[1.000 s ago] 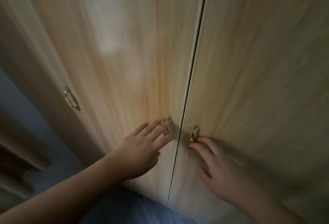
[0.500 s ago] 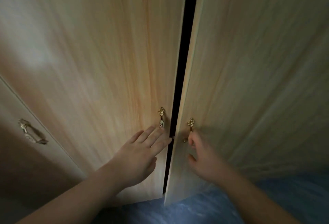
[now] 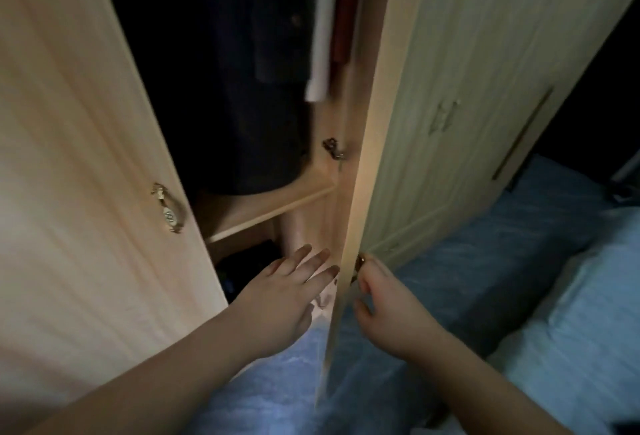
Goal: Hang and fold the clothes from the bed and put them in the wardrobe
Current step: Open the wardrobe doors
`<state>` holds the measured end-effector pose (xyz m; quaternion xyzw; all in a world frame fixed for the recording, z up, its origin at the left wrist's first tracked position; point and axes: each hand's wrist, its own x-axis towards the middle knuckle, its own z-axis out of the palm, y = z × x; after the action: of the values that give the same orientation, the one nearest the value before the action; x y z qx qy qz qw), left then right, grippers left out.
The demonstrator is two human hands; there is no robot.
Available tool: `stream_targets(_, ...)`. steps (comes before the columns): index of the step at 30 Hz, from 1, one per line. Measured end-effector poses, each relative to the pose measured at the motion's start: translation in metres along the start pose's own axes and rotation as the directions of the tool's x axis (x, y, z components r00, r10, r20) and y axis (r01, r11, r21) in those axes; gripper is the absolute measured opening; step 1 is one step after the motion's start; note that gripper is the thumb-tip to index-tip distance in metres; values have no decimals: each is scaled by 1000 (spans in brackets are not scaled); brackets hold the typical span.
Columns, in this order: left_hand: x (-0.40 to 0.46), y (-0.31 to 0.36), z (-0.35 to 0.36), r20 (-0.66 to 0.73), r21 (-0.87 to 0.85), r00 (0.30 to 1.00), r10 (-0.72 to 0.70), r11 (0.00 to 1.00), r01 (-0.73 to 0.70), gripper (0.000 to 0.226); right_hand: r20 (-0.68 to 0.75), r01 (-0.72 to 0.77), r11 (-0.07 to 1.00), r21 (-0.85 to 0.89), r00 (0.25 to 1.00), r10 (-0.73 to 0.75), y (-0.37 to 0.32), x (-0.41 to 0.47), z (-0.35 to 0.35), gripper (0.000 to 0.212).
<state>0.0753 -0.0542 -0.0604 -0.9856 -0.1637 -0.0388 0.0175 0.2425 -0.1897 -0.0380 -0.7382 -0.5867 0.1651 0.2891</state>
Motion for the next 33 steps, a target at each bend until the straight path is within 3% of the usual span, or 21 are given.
stream_targets(4, 29, 51, 2, -5, -22, 995, 104, 994, -104, 72, -49, -68, 998, 13, 996, 69, 36, -30, -36, 45)
stream_targets(8, 43, 81, 10, 8, -59, 995, 97, 994, -96, 72, -51, -223, 972, -80, 974, 219, 62, -62, -51, 25)
stream_targets(11, 42, 90, 13, 28, -67, 995, 97, 993, -95, 70, 13, -253, 949, -189, 966, 260, 64, -77, -50, 46)
stream_targets(14, 35, 79, 11, 41, -63, 998, 40, 997, -37, 69, 70, -175, 941, -288, 977, 204, 53, -76, -42, 62)
stream_targets(20, -9, 25, -3, 63, -29, 983, -172, 984, 174, 70, 164, 96, 917, -387, 986, -34, 19, -32, -6, 71)
stream_targets(25, -56, -41, -18, -48, -53, 928, -369, 929, 366, 59, 206, 216, 865, -454, 969, -134, -14, 31, 33, 70)
stream_targets(27, -71, -74, -21, -58, -132, 878, -475, 876, 465, 60, 238, 240, 859, -453, 961, -144, -33, 58, 45, 70)
stream_targets(29, -78, -107, -22, -93, -344, 789, -608, 763, 547, 60, 265, 252, 859, -446, 954, -142, -51, 83, 57, 72)
stream_targets(31, -75, -135, -15, -107, -619, 644, -757, 558, 553, 58, 281, 267, 844, -466, 949, -146, -67, 105, 69, 72)
stream_targets(33, -65, -158, -4, -61, -839, 501, -863, 316, 443, 53, 295, 268, 844, -464, 945, -138, -77, 122, 81, 72)
